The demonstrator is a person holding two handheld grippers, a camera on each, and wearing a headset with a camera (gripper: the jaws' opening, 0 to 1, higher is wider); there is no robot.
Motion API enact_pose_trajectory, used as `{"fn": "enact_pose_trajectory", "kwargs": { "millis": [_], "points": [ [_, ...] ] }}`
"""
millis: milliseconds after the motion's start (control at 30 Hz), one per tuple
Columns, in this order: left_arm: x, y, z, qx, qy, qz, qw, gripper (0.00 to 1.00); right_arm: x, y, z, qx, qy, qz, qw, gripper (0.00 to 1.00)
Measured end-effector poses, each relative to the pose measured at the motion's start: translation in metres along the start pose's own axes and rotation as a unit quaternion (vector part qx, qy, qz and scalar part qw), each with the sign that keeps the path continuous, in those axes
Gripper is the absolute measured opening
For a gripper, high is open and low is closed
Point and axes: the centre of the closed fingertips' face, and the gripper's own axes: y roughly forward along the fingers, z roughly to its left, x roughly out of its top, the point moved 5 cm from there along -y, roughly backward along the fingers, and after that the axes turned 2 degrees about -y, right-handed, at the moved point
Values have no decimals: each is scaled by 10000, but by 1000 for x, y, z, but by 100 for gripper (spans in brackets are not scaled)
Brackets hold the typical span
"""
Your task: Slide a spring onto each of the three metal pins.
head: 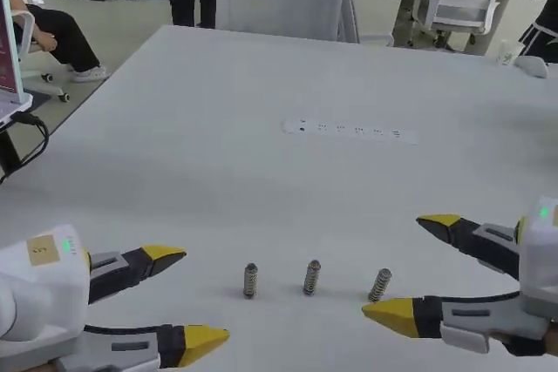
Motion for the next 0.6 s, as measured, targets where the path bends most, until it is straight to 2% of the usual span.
{"fn": "enact_pose_trajectory", "kwargs": {
  "millis": [200, 300, 367, 600],
  "points": [
    [-5, 3, -4, -27, -66, 31, 10000, 59, -23, -2, 0, -45, 91, -34, 9999, 89],
    [-6, 3, -5, -36, -86, 30, 10000, 59, -33, -5, 1, -94, 72, -58, 9999, 87],
    [-7, 3, -6, -29, -106, 25, 9999, 60, -43, -6, 0, -156, 227, -61, 9996, 87],
    [-11, 3, -6, -7, -200, -2, 9998, 60, -56, -9, 2, -312, 337, -167, 9988, 88]
  ]
}}
